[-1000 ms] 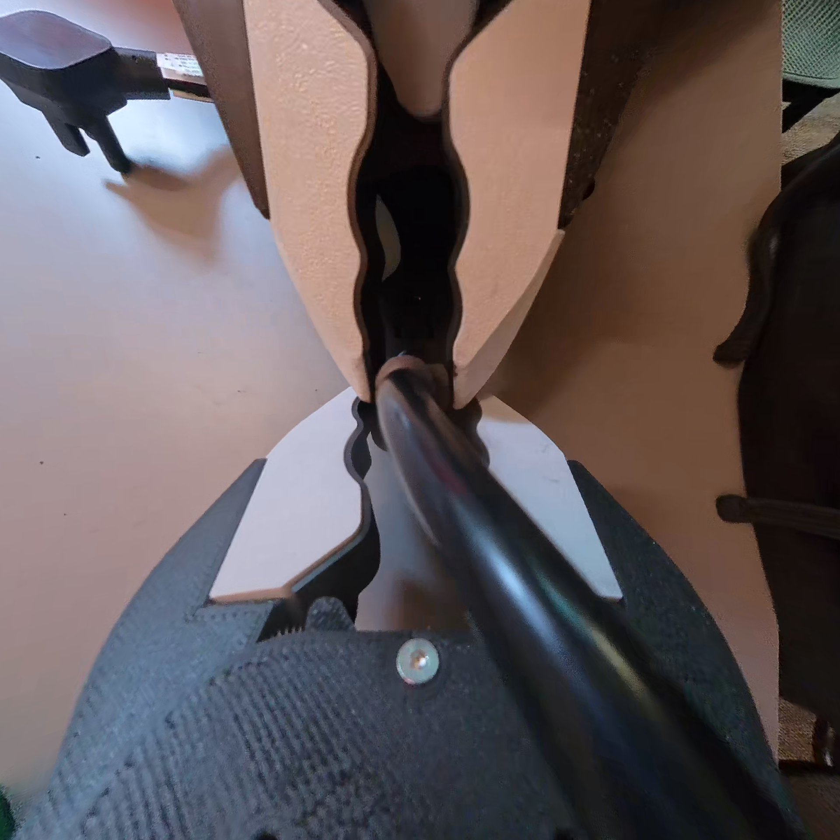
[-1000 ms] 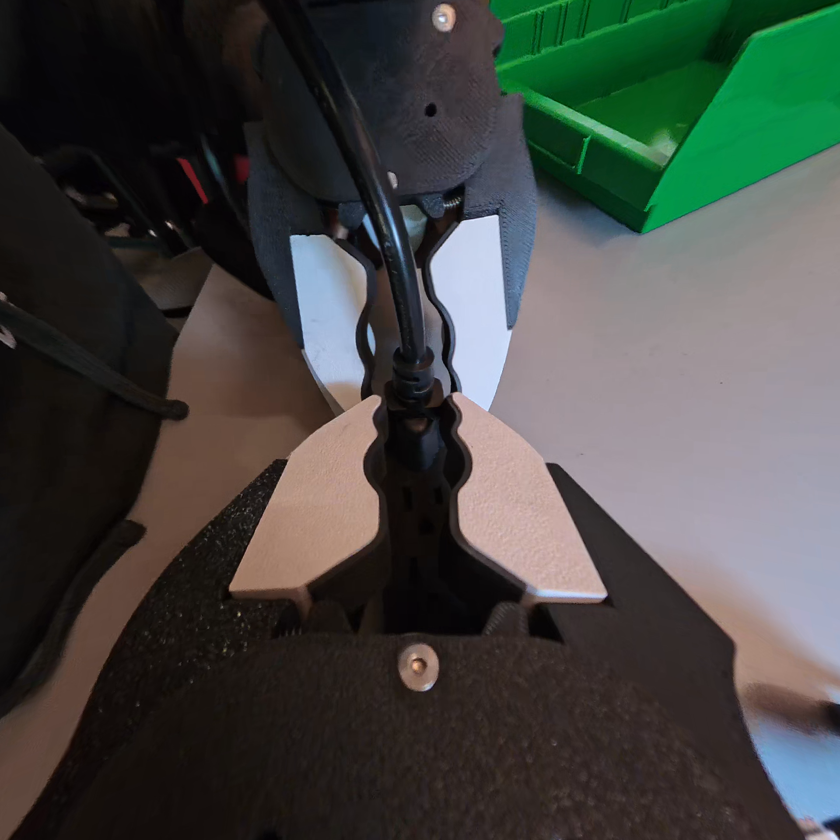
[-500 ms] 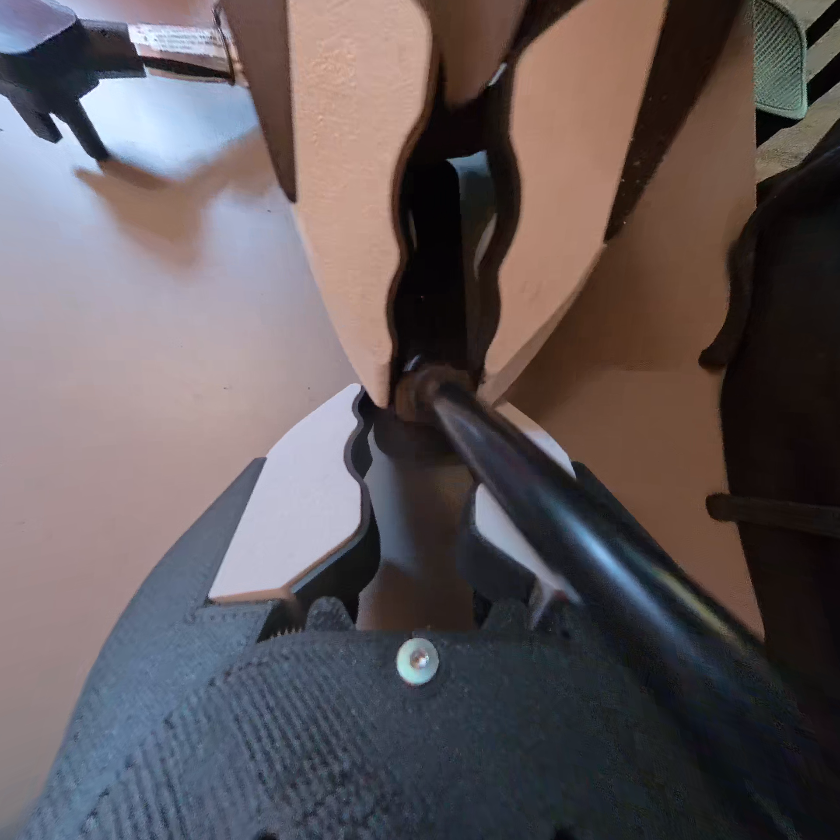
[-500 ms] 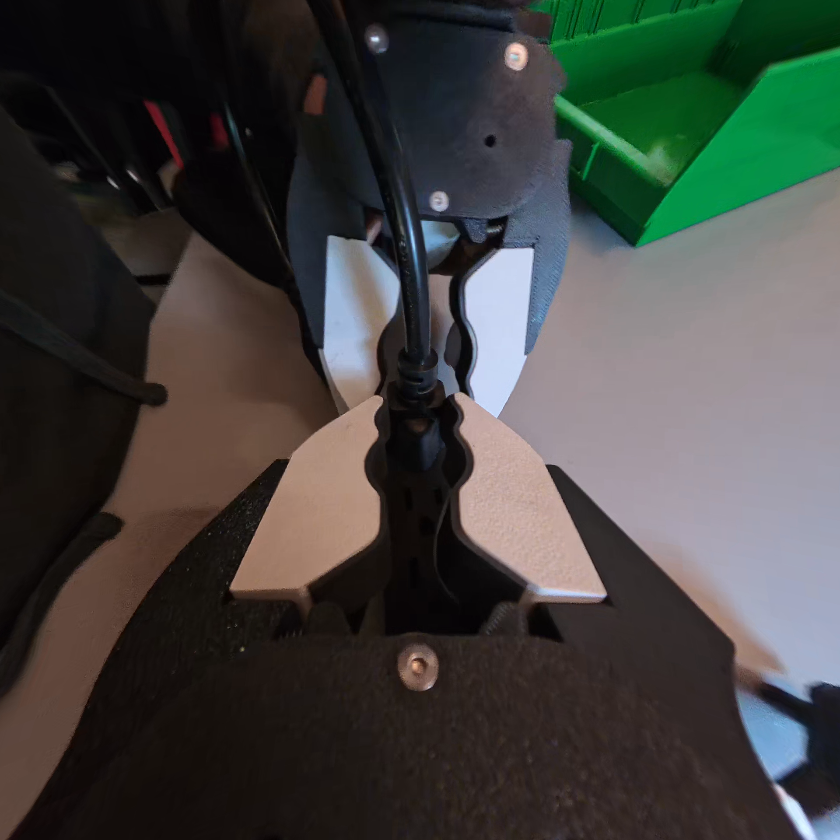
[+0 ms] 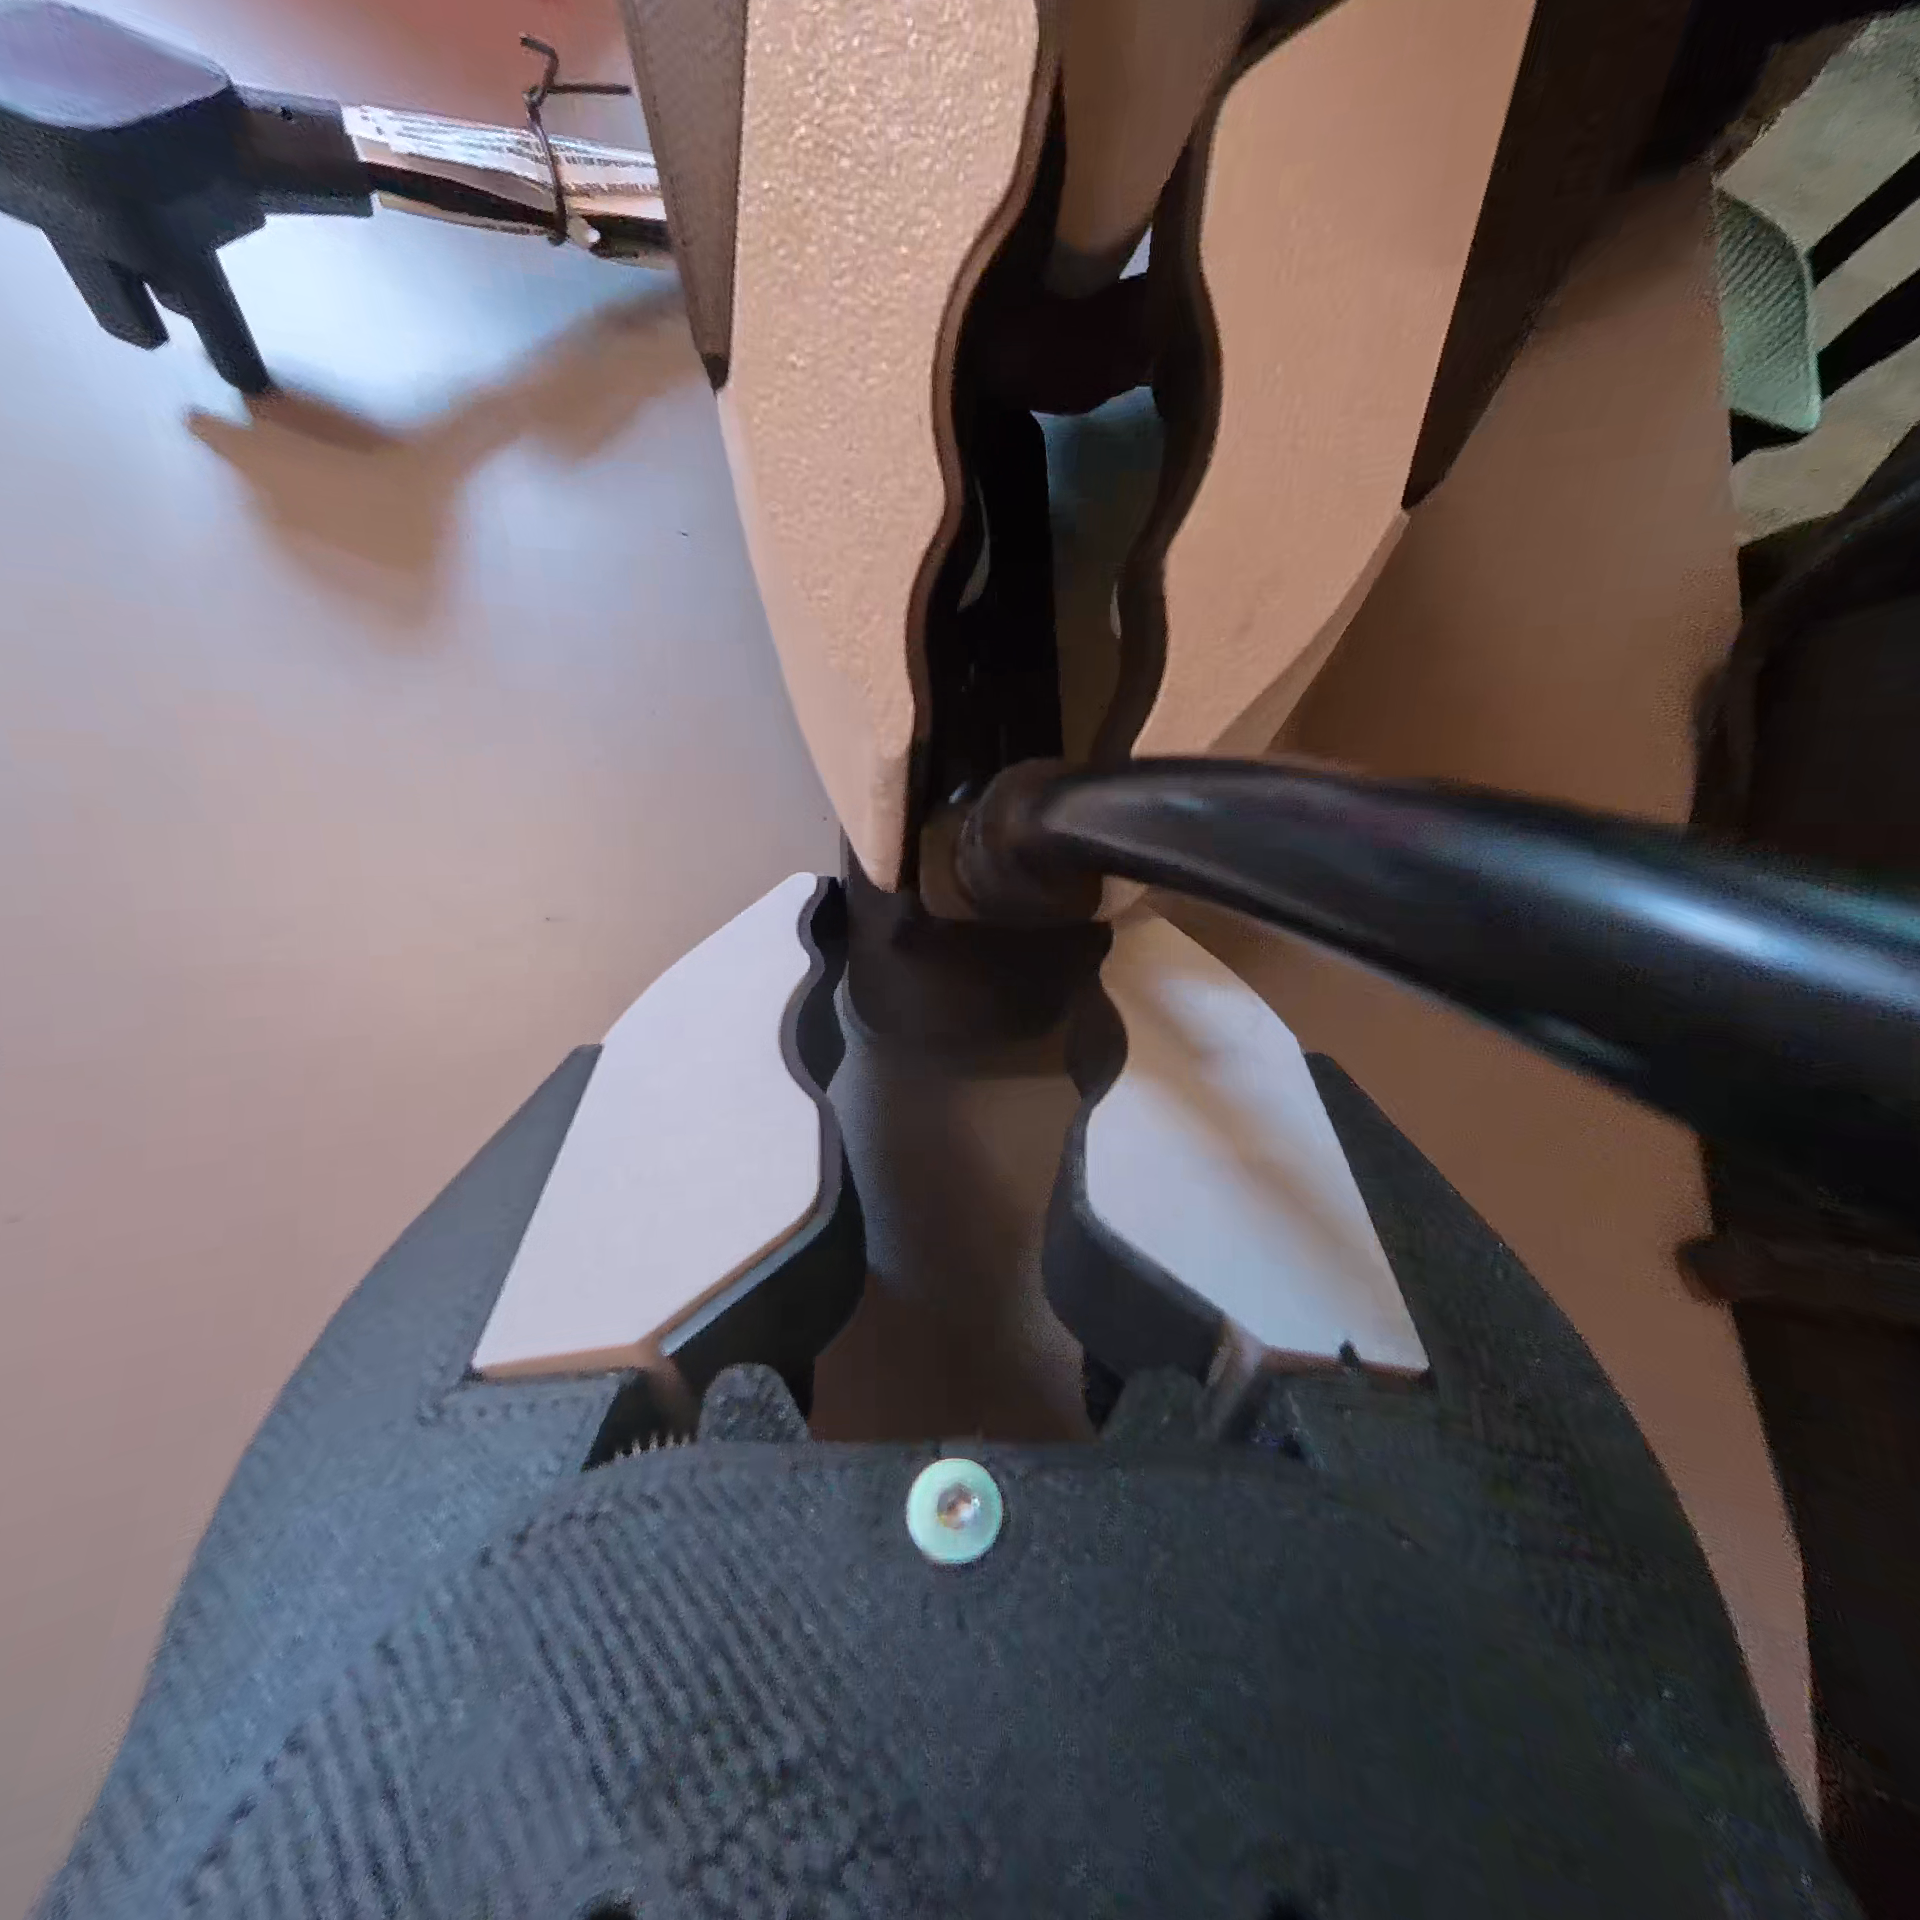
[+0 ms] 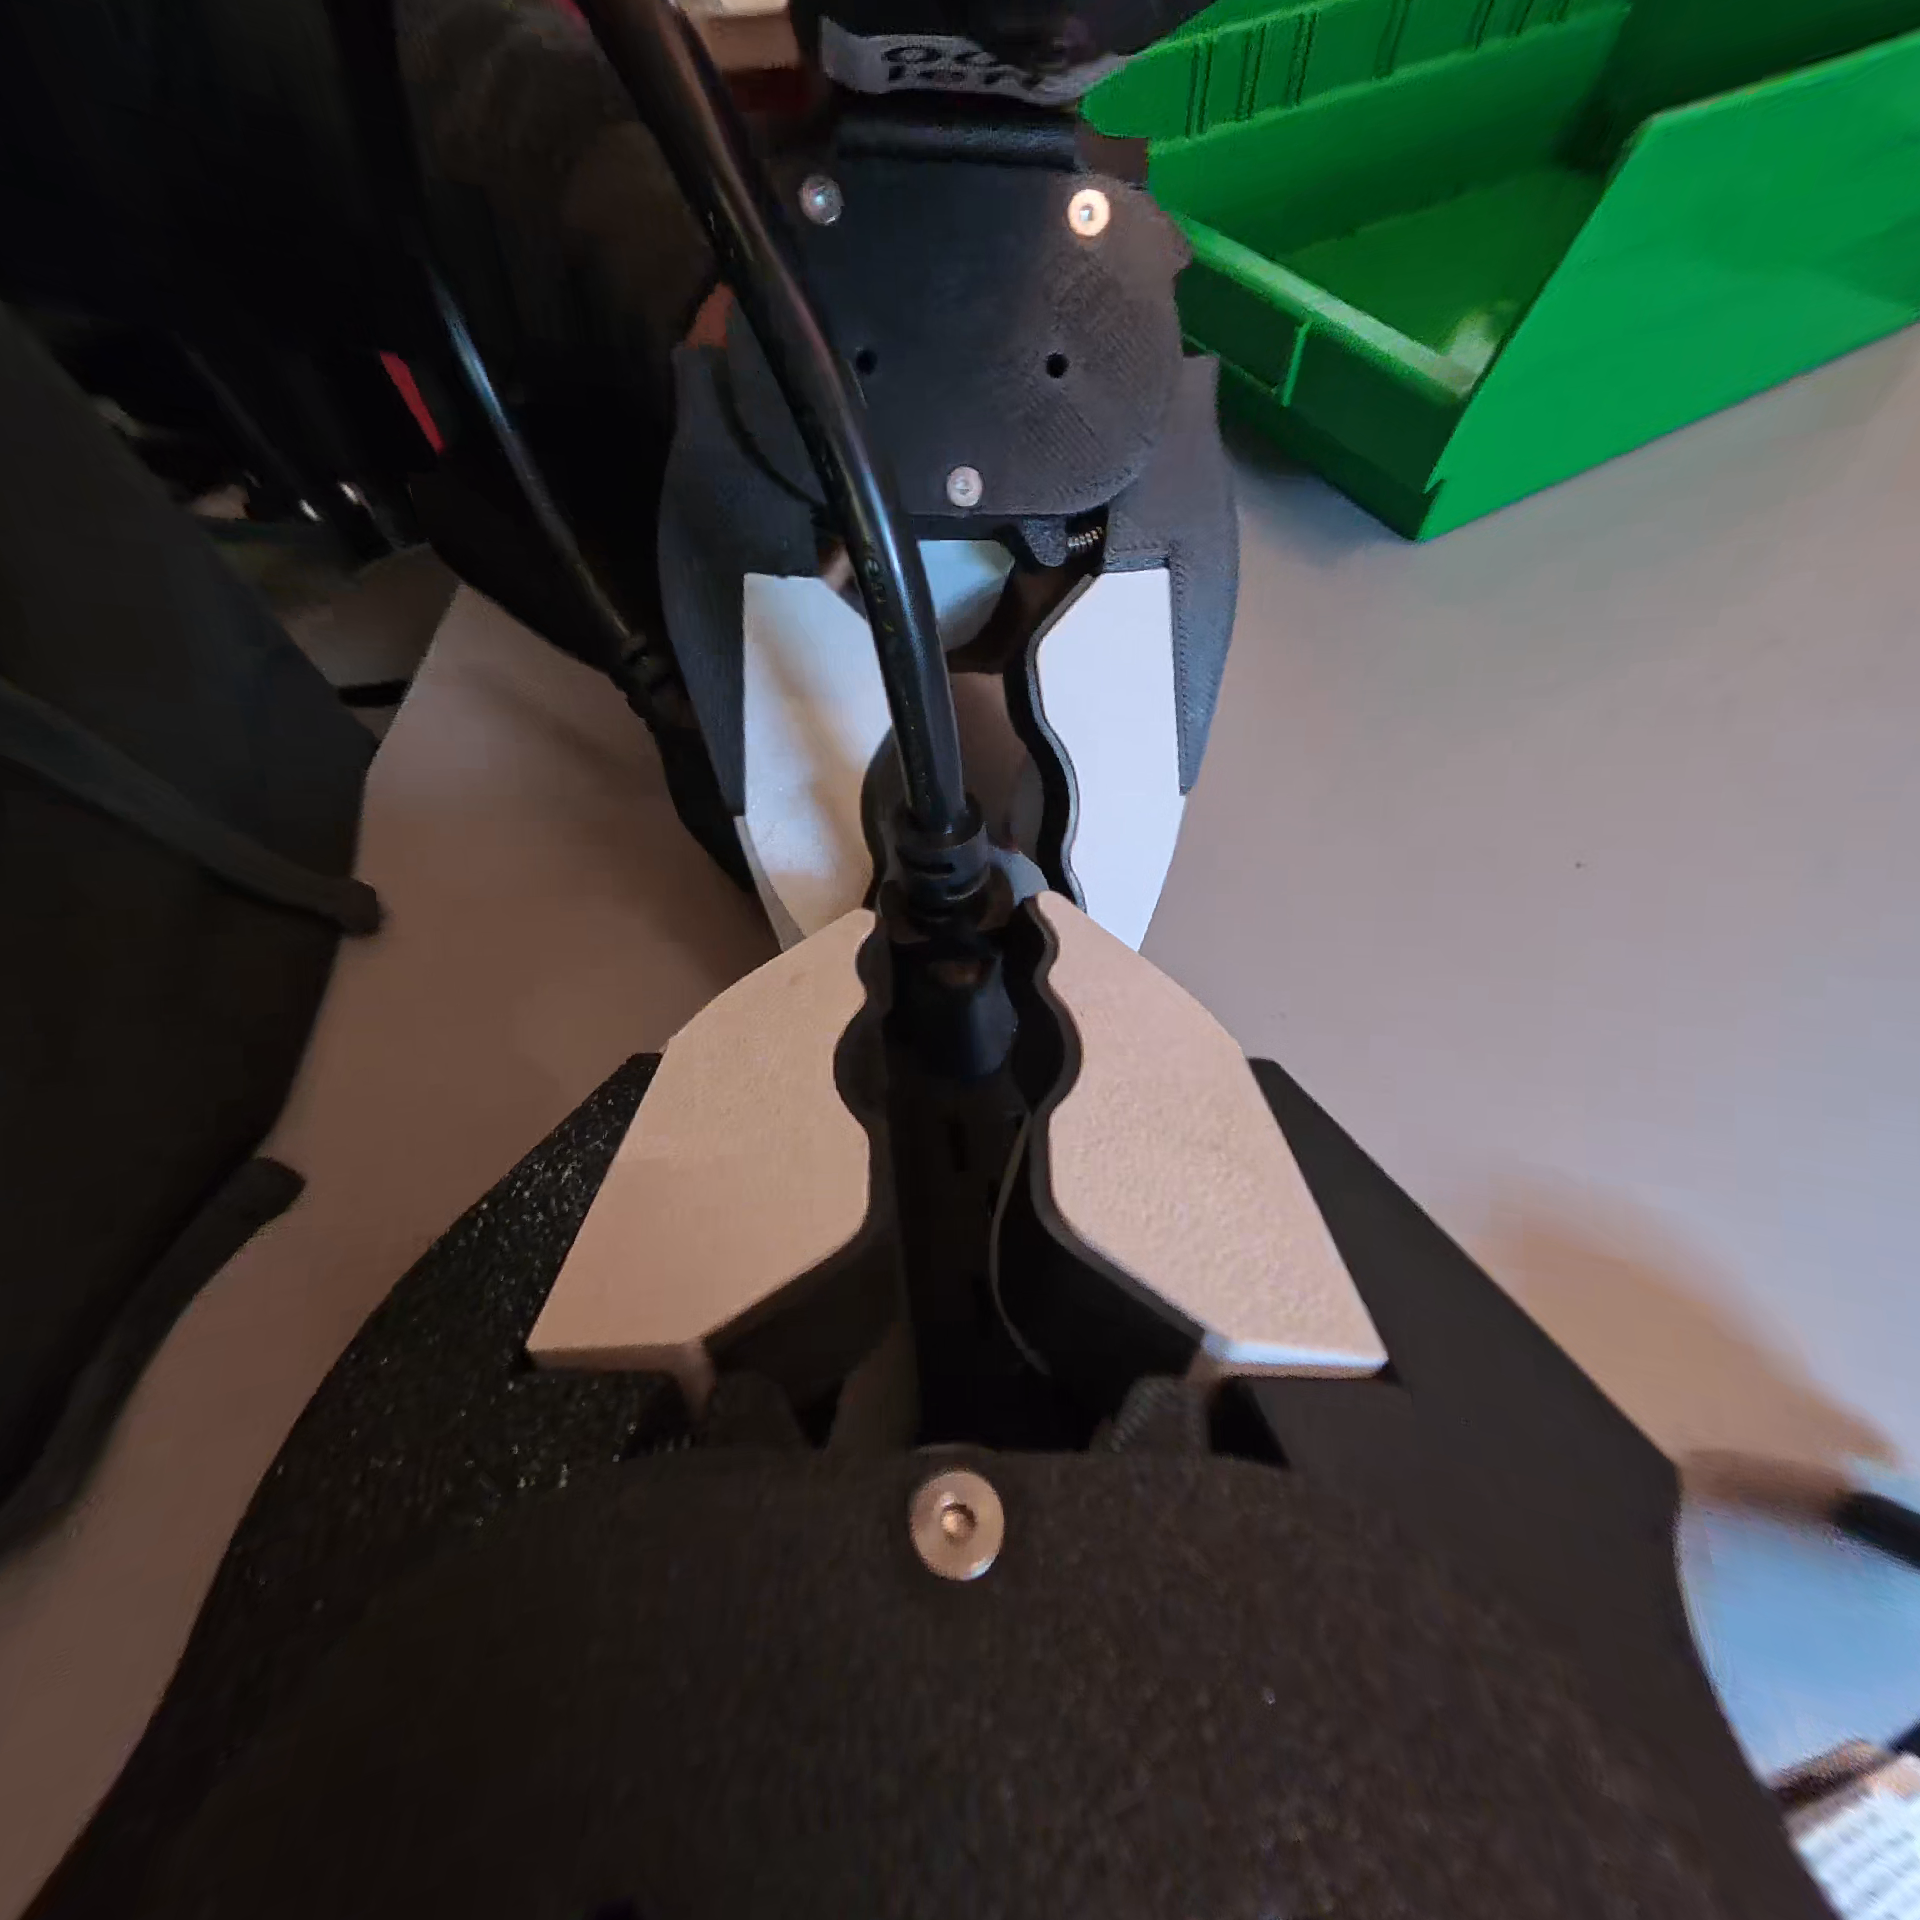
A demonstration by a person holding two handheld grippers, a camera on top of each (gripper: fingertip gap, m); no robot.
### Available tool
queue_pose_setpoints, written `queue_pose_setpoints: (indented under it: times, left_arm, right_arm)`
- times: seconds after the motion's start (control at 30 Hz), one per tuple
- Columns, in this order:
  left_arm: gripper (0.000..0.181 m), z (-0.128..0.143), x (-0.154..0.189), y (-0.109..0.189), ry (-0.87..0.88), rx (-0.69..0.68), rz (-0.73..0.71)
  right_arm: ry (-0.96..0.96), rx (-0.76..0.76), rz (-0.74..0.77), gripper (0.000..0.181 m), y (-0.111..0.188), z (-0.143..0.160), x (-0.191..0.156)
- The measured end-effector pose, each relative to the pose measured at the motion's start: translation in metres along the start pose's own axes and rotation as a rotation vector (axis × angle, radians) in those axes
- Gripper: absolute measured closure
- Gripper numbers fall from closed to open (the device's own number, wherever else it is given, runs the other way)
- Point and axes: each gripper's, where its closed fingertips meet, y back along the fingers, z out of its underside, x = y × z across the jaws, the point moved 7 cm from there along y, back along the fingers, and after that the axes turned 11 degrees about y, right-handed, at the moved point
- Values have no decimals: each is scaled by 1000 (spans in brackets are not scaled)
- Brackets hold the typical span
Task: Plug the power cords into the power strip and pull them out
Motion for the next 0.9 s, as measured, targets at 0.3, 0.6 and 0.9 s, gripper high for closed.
queue_pose_setpoints:
  times: [0.3, 0.6, 0.9]
  left_arm:
    - [136, 4, -1, 4, -6, -23, 3]
    - [137, 0, 2, -2, 43, -8, -20]
    - [136, 0, 3, -2, -54, -47, -47]
  right_arm:
    - [95, -15, 25, 162, -5, -7, -9]
    - [-167, 69, -66, 161, 2, 4, 9]
    - [40, -10, 3, 162, 0, -3, -2]
